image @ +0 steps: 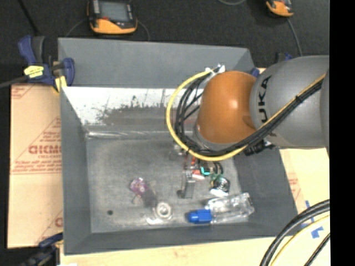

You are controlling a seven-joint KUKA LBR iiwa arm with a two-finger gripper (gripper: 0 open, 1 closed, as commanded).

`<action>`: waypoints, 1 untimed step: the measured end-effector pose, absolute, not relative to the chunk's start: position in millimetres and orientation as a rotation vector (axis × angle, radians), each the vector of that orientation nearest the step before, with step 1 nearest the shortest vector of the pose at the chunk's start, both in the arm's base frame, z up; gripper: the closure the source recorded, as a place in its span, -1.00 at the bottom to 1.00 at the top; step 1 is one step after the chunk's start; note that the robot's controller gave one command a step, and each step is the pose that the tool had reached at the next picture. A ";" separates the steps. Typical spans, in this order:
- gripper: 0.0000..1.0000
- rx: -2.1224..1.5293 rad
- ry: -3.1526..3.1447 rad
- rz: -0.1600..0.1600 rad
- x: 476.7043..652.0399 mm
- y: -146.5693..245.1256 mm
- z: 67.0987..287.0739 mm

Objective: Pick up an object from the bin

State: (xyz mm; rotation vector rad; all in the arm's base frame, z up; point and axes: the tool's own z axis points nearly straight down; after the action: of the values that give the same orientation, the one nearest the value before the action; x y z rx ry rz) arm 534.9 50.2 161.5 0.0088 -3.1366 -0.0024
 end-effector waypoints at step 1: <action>-1.00 -0.021 -3.135 -0.003 500.3 114.3 71.9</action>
Offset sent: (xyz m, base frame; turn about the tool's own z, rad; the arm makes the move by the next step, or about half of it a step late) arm -0.0320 0.0611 -0.0857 0.0260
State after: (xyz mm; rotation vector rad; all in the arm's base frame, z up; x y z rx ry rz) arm 500.3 114.3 71.9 -0.0213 -3.1354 -0.0027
